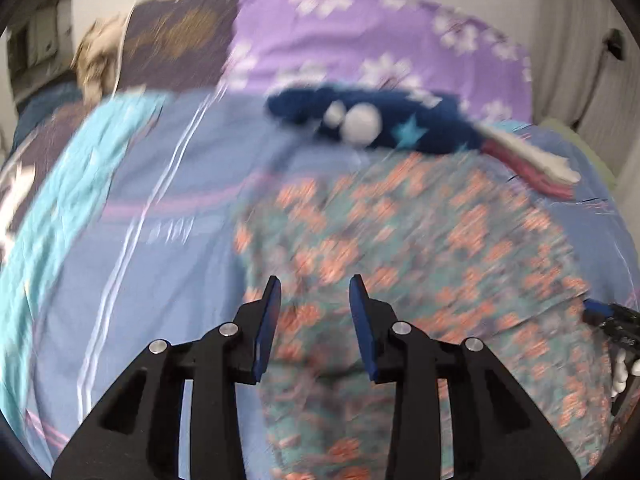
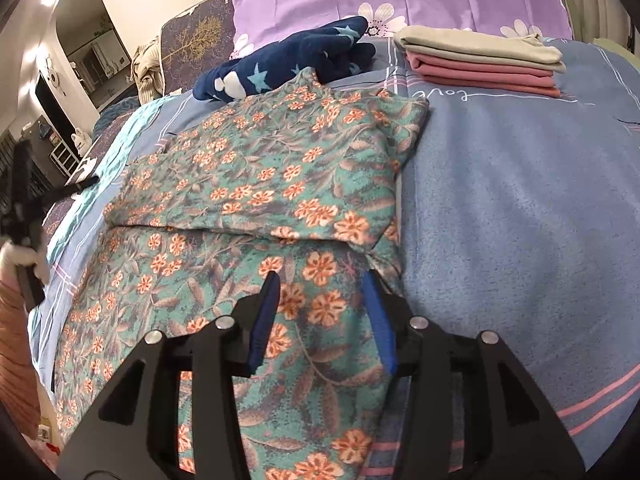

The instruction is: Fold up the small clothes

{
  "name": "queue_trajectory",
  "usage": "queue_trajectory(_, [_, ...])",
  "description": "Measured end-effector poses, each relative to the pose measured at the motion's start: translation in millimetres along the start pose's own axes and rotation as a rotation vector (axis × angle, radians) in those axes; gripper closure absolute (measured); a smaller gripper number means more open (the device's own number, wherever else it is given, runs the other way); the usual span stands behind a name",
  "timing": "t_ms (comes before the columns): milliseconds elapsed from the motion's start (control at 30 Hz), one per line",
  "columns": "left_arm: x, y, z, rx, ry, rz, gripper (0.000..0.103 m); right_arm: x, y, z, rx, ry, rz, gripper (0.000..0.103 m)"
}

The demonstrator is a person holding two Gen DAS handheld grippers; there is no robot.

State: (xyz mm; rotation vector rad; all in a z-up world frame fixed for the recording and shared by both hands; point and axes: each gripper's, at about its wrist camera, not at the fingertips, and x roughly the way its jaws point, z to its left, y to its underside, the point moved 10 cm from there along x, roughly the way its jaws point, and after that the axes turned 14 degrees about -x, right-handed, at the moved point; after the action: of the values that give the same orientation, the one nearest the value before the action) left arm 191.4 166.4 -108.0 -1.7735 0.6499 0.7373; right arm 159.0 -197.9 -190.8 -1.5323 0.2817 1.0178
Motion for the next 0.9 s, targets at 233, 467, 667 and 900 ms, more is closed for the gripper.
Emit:
queue_trajectory(233, [29,-6,10,-0.045,0.021,0.069,0.063,2,1,3,-0.01,0.002,-0.001,0.054])
queue_trajectory(467, [74,-9,-3,0.042,-0.084,0.091,0.093,3,2,3,-0.007,-0.002,0.001,0.053])
queue_trajectory(667, [5,-59,-12,-0.028,-0.011,-0.135,0.102,6,4,3,-0.002,-0.012,0.006,0.051])
queue_trajectory(900, [41,-40,9,0.064,-0.194,-0.045,0.091,2,4,4,-0.005,-0.015,-0.005,0.05])
